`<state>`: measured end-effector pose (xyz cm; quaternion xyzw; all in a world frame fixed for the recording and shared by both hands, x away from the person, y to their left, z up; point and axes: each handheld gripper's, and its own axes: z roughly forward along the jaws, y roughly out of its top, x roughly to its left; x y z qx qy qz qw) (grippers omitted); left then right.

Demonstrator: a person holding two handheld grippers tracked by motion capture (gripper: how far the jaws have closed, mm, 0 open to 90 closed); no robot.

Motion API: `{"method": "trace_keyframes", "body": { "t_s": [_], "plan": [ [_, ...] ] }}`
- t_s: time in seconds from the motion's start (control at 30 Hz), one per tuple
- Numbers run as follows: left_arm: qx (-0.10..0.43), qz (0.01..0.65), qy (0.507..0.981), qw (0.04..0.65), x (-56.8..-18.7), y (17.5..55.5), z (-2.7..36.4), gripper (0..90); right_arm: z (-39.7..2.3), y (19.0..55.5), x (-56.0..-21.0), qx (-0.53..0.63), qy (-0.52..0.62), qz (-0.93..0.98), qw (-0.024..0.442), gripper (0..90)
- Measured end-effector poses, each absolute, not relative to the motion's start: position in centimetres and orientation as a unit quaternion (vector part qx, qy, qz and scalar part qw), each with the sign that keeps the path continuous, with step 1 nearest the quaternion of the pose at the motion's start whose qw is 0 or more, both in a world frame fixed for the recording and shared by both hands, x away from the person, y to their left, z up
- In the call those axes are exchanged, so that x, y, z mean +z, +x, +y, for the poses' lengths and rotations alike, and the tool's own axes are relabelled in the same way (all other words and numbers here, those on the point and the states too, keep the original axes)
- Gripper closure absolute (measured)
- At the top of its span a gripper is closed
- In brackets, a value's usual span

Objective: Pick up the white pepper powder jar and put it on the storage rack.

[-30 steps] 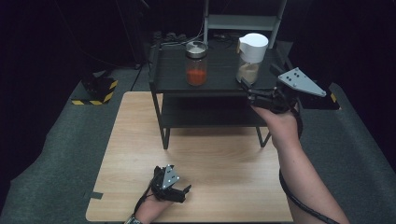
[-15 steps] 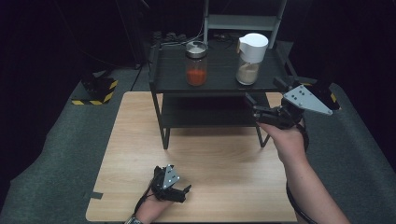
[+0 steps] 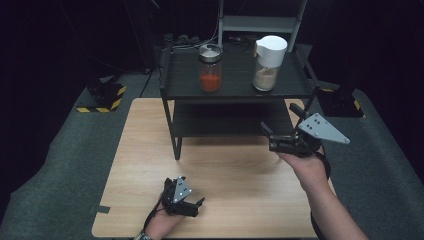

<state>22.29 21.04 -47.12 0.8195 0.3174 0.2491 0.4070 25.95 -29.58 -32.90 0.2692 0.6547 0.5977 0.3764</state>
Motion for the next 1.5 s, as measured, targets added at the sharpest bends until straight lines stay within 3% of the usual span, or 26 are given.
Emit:
{"method": "trace_keyframes", "body": {
  "t_s": [1.5],
  "plan": [
    [0.25,0.316,0.817,0.413,-47.3,22.1,21.2,1.3,-29.8,23.2,-47.5,0.481,0.34,0.744,0.315,0.0]
  ]
}}
